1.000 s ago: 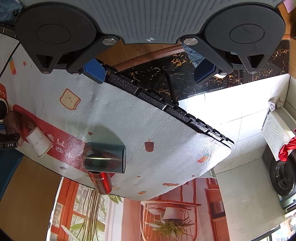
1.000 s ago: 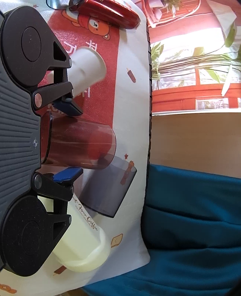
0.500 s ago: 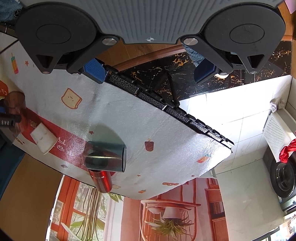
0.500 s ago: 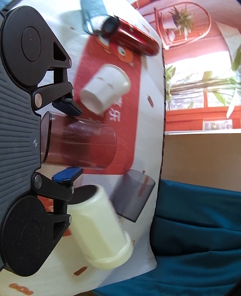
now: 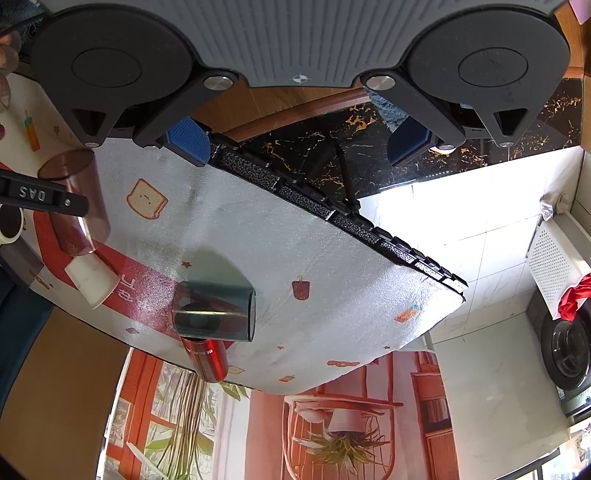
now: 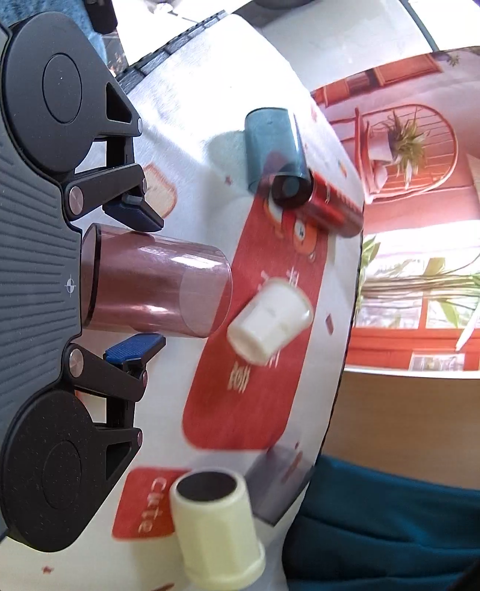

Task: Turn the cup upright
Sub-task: 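Lift the brown-red cup with the right tool and rotate it upright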

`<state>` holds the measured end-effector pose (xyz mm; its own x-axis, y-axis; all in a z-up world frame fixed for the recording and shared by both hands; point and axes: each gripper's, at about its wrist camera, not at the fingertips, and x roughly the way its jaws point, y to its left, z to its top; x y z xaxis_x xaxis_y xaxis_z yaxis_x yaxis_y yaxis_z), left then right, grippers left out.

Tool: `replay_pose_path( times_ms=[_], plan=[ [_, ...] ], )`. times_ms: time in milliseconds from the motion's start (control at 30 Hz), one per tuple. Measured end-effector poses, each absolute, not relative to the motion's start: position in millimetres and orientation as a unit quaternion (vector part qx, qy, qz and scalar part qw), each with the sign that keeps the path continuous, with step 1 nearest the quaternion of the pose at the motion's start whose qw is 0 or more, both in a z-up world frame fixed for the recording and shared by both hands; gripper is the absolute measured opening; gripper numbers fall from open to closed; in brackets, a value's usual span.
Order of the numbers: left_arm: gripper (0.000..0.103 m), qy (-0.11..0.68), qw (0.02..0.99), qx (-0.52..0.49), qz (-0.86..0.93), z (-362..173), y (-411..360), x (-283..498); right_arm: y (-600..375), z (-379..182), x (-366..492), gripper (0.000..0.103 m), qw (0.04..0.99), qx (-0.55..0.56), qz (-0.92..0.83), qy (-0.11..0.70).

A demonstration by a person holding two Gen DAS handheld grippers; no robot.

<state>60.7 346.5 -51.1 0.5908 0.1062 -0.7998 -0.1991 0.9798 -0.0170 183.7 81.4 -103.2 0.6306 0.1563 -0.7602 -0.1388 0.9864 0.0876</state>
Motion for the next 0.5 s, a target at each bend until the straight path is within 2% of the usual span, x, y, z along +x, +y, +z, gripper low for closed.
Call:
replay_pose_path(
  times_ms=[500],
  plan=[
    [0.103,0.448,0.885,-0.065,0.112,-53,353,61,96,-99,182,0.057,0.892,0.058,0.141,0.425]
  ],
)
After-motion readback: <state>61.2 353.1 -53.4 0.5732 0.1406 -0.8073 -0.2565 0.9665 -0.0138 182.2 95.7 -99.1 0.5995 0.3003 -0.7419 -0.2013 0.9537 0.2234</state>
